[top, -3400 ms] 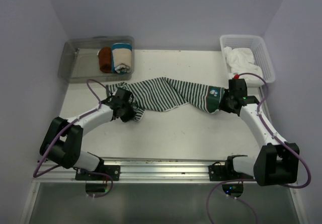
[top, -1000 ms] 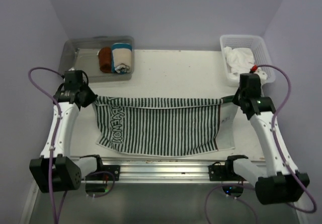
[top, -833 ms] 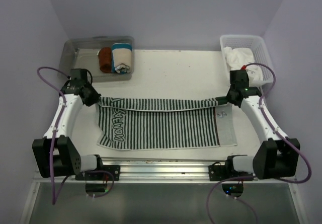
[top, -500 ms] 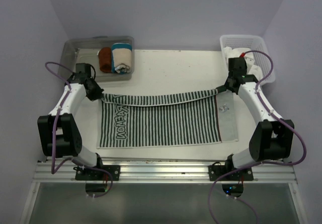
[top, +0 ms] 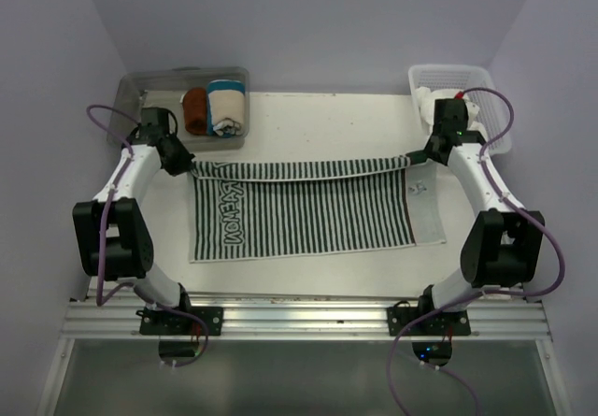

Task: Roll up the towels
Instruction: Fold the towel

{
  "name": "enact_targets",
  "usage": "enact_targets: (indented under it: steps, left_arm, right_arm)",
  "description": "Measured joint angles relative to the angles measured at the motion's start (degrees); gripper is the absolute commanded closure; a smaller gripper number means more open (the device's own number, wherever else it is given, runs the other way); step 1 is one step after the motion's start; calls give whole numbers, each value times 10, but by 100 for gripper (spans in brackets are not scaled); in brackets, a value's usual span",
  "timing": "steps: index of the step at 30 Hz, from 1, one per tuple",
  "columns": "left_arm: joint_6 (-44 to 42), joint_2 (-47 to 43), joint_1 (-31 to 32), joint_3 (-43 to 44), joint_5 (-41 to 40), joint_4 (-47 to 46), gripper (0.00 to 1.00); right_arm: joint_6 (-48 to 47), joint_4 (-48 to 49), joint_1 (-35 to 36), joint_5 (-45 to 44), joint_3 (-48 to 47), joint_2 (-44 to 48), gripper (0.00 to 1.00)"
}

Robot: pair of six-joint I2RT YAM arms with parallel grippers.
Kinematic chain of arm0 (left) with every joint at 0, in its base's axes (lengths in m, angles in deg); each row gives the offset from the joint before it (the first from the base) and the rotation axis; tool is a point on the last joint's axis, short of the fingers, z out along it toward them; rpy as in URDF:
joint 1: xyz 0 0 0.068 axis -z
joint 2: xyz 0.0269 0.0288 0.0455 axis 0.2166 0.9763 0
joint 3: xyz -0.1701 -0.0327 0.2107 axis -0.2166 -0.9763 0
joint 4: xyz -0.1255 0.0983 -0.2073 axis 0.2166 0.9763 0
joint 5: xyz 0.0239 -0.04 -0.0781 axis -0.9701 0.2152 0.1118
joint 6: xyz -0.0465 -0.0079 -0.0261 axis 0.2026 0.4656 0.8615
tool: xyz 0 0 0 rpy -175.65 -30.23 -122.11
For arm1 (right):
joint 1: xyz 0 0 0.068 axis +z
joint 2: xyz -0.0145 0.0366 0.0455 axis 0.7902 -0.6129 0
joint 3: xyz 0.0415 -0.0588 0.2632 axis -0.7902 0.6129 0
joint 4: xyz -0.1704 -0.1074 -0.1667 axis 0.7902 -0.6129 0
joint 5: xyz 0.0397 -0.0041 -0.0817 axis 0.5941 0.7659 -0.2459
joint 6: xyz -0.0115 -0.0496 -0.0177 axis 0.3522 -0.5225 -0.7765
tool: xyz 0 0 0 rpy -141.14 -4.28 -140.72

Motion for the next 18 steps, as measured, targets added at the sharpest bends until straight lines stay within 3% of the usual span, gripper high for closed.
enact_targets:
  steps: [9, 18]
  left_arm:
    - [-10, 1, 0, 33, 11, 2, 100]
    - [-30, -83, 0, -18, 24, 28, 100]
  right_arm:
    - [-2, -3, -15, 19, -18, 2, 100]
    - [0, -29, -20, 36, 82, 99, 100]
